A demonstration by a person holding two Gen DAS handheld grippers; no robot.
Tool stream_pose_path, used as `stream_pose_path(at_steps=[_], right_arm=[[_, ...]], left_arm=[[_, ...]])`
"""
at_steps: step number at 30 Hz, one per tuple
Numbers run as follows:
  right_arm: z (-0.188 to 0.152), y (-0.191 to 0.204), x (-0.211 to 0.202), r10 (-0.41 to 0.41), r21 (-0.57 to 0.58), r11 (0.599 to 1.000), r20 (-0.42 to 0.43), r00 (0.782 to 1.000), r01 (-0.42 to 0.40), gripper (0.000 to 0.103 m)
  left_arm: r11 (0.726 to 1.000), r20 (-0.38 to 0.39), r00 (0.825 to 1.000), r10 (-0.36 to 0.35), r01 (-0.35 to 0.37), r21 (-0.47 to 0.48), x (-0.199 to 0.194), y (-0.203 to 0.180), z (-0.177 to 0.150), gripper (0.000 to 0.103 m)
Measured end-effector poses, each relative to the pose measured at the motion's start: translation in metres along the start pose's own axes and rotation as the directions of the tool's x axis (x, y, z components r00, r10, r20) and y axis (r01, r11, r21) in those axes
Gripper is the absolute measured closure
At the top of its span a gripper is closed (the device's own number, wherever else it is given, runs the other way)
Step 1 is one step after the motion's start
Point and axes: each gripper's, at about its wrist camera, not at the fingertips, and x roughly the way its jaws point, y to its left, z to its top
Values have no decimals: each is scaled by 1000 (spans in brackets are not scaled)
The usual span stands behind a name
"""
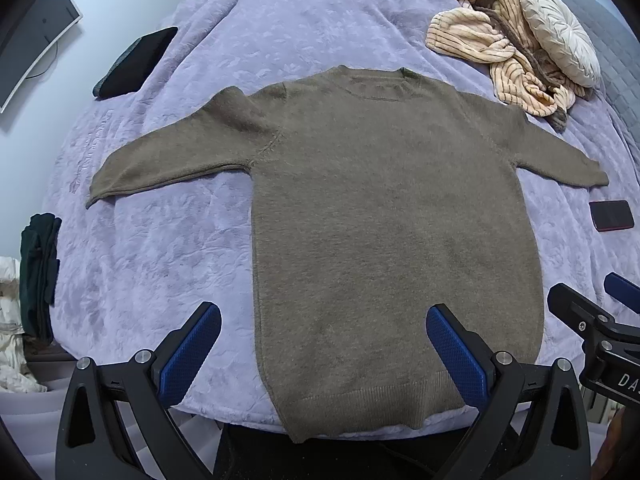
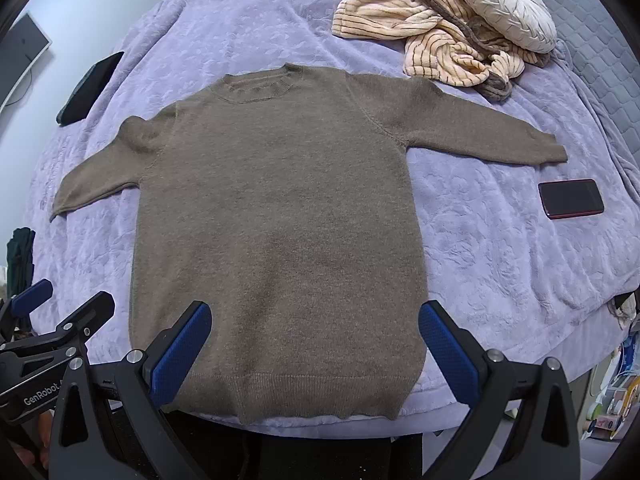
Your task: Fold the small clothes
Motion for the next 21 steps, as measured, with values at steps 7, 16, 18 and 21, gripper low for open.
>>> stream_pose_path(at_steps=[7,16,18,21], right_arm=[[3,-3,8,4,0,1000,-13,1000,-4,0],[12,-6,12,11,-10,1000,-22,1000,-11,0],[15,-7,14,14,-13,1000,-23,1000,-15,0],[18,-10,16,19,-17,1000,-30,999,-20,0]], left_arm=[[1000,-13,1000,5,-5,1,4,-3,4,0],[1000,-22,1000,12,-12,0,5,-9,11,0],[1000,-24,1000,14,-14,-2,5,-11,12,0],[1000,-29,999,18,-18,-7,5,-12,13,0]])
